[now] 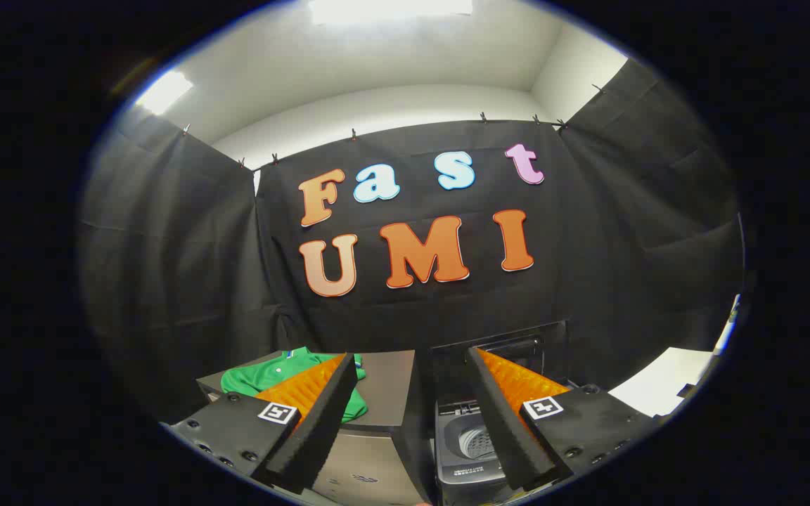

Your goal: Put the clothes into the washing machine and then close the washing machine lid.

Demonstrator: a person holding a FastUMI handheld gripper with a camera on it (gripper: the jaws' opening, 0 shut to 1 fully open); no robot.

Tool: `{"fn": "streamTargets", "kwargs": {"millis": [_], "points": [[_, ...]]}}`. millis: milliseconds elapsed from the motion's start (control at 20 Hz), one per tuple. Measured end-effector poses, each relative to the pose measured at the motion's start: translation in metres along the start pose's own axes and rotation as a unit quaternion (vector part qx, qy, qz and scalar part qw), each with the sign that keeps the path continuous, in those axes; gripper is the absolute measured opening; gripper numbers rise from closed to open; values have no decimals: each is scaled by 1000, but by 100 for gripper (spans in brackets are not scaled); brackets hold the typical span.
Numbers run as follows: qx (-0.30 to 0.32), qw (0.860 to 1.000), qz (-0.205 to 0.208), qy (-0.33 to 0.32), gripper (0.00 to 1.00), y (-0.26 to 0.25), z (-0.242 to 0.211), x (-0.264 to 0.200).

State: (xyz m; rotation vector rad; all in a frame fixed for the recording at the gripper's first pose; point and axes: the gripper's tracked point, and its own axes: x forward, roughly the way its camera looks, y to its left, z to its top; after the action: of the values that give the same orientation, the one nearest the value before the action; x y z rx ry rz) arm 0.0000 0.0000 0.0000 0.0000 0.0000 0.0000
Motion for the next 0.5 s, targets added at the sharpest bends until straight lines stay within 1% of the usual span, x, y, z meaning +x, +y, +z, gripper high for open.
{"fn": "streamTargets", "kwargs": {"millis": [200, 350, 500], "points": [[-21, 1000, -3, -4, 100, 4, 9, 7], [-13, 1000, 17, -4, 100, 20, 9, 12], [-19, 1000, 21, 1, 100, 25, 9, 12]]}}
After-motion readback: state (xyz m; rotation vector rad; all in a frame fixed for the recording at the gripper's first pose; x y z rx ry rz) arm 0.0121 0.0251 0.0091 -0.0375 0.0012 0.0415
